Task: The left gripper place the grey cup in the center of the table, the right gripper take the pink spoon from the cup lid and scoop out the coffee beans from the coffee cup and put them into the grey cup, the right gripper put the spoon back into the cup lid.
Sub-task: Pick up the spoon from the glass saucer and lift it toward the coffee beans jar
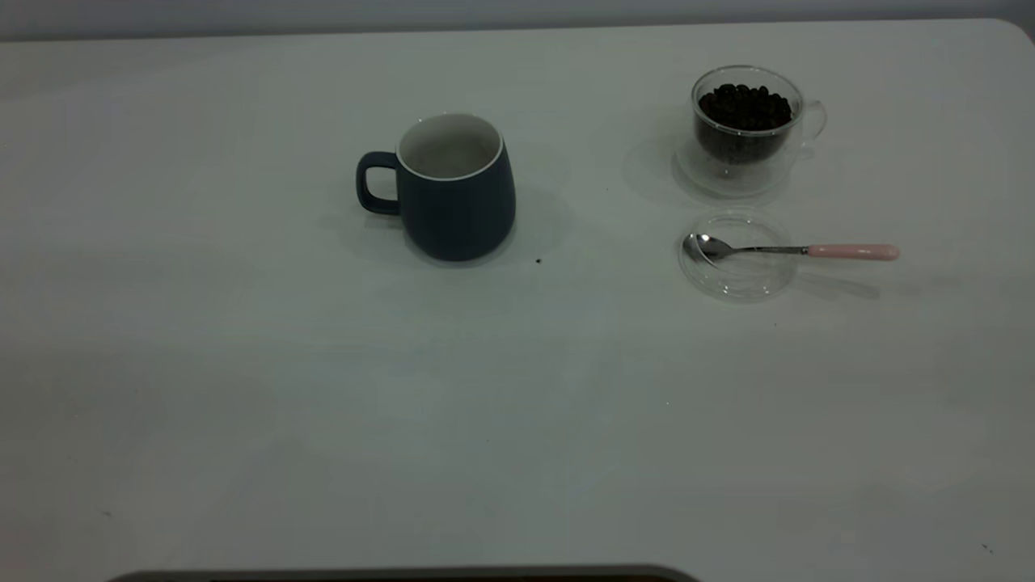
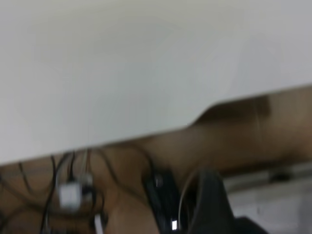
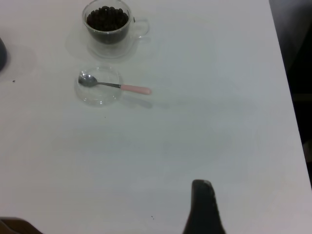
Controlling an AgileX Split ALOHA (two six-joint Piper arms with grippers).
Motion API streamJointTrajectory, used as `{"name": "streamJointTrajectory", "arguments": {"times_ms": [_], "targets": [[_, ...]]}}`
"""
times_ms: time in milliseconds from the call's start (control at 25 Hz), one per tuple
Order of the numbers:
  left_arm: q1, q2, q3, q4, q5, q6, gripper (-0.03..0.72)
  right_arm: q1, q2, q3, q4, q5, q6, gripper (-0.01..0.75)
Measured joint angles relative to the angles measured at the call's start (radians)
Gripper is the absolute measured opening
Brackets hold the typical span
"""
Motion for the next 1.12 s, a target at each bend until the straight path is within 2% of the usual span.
{"name": "streamJointTrajectory", "arguments": {"times_ms": [240, 440, 600, 1120], "targets": [[0.004, -0.216, 0.0, -0.001, 0.005, -0.002, 0.569, 0.0, 0.0, 0.0, 0.0, 0.0, 0.0, 0.591], [0.094, -0.369, 0.0, -0.001, 0.012, -0.003, 0.569, 0.0, 0.0, 0.0, 0.0, 0.0, 0.0, 0.591], [0.146, -0.394, 0.0, -0.001, 0.021, -0.004, 0.569, 0.0, 0.0, 0.0, 0.0, 0.0, 0.0, 0.591], [0.148, -0.394, 0.0, -0.001, 0.024, -0.005, 0.569, 0.0, 0.0, 0.0, 0.0, 0.0, 0.001, 0.591]]}}
